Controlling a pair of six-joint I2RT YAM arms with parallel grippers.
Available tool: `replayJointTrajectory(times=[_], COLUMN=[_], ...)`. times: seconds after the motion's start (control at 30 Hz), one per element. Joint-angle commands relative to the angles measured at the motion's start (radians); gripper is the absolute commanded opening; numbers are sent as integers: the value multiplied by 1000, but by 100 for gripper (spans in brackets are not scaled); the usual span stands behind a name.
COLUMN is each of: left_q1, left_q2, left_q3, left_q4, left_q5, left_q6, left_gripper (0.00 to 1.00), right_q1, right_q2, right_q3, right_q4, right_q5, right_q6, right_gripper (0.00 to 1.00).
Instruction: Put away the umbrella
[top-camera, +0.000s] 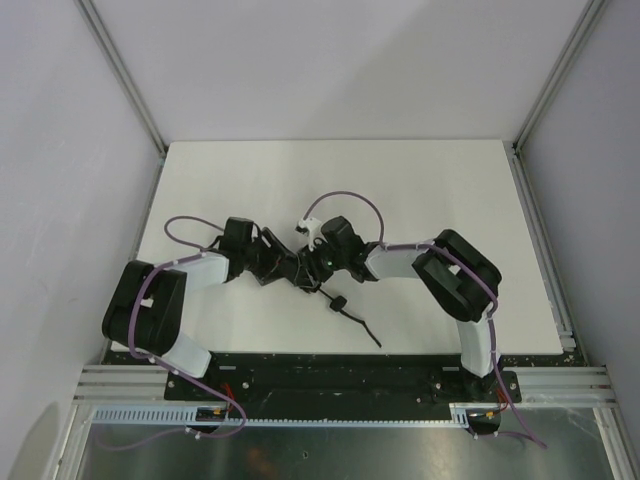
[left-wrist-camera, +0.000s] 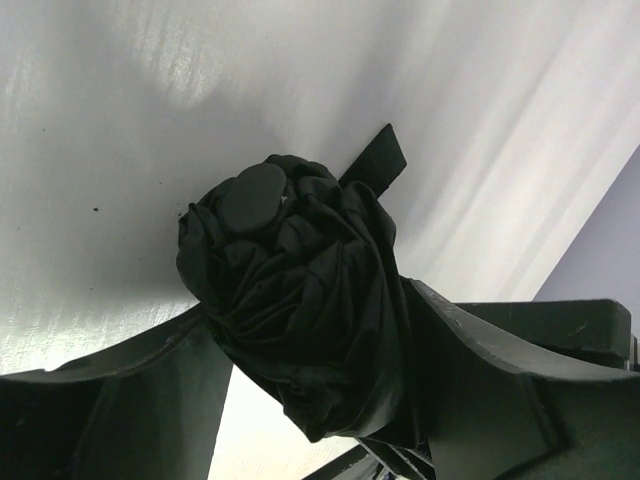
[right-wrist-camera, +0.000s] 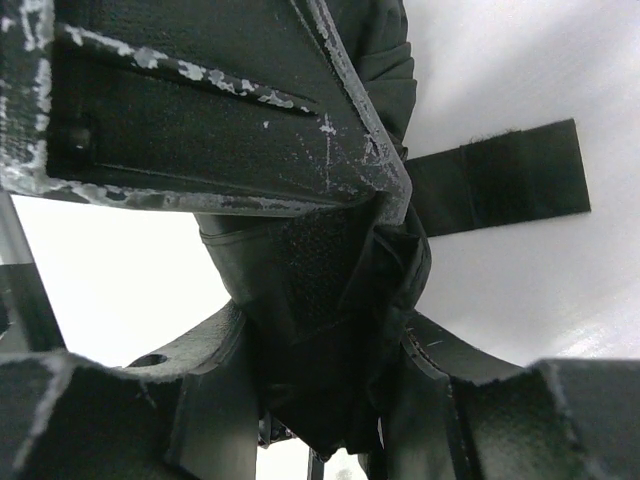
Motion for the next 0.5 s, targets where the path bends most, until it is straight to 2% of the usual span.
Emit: replayJointTrajectory(times=[0.0,0.07,0.1,0.33,0.4,0.47], left_q1=[-6,-5,-5,0,3,4], left_q2=[92,111,122,135,109,71], left_q3=[-69,-79,-82,-109,-127,-142], left_q4=[-100,-76,-60,33,72,104], left_q5=[-106,-96,-88,-44,-31,-15], left_q6=[91,89,88,61,51,46], left_gripper=[72,69,63,7,2,0], right_q1=[-15,-21,-23,-22,-15,-6], right_q2=[94,102,105,87,63,25], right_q3=[-45,-46,-46,-46,-47,-46], right_q4=[-69,-55,-51,-71,-92,-122], right_q5=[-174,-212,-229,-239,-194,-121], right_q6=[48,56,59,53,49,43], right_gripper=[0,0,0,0,0,0])
